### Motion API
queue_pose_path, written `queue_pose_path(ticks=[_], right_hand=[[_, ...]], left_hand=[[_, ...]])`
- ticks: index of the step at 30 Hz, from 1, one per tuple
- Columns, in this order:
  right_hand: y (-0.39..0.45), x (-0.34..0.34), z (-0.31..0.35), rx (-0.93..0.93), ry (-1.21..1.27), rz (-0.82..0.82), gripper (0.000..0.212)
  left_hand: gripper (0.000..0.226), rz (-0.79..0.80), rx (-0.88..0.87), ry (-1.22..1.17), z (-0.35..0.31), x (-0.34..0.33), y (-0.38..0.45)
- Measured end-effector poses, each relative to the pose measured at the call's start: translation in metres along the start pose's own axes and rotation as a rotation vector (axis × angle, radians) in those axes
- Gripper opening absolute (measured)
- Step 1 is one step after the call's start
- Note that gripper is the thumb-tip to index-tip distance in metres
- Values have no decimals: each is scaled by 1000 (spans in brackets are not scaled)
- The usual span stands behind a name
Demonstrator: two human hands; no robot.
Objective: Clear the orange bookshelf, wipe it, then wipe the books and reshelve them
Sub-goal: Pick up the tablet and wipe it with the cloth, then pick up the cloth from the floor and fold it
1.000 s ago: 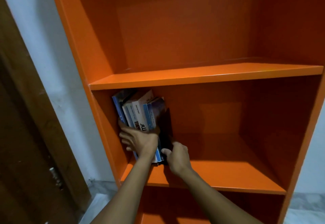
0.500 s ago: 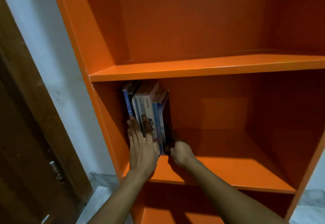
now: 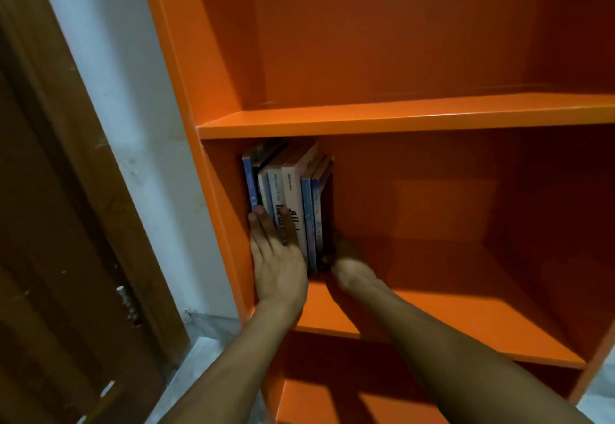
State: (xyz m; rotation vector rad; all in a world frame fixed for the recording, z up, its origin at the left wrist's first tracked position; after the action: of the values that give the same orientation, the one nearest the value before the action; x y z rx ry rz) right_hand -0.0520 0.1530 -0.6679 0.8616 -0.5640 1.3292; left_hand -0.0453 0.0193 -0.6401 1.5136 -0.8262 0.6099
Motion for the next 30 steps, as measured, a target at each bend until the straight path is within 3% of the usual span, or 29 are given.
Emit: queue_pose_path(ticks=[1, 4, 7, 12, 15, 17, 20, 25, 28, 30], right_hand=[[0, 1, 2, 13, -74, 43, 52], [-10, 4, 2, -139, 47, 50, 59], [-30, 13, 16, -90, 52, -131, 57], [-97, 8, 31, 182, 172, -406, 34], [-145, -8, 28, 368, 167, -467, 23], [-167, -31, 17, 437, 107, -387, 21], [-186, -82, -17, 417, -25, -131, 26], [-233, -178, -118, -79, -156, 482, 54], [-278, -214, -152, -288, -134, 717, 65], [-308, -235, -166, -350, -82, 790, 54]], left_hand=[[113, 14, -7, 17, 1, -3, -3], [94, 75, -59, -22, 6, 3, -8], [87, 106, -143, -108, 12, 12, -20], [65, 76, -283, -438, 23, 28, -74], [43, -19, -301, -615, 43, 29, -119], [33, -32, -293, -691, 55, 23, -148], [30, 100, -214, -727, 68, -11, -188], [52, 614, 57, -638, 88, -119, -274], [53, 901, 153, -538, 91, -173, -344], [55, 1109, 211, -429, 88, -196, -387]])
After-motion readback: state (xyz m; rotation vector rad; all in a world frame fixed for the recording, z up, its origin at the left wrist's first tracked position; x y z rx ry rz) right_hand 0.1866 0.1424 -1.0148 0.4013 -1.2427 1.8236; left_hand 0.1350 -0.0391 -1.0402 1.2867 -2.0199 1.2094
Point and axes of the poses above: each hand's wrist, its own y-axis towards the middle knuckle, its own x-axis out of the back of the hand, z = x × y, the point moved 5 cm from there along y, towards the middle knuckle, and after that the axes turned 6 degrees about x, right-handed, at the moved point
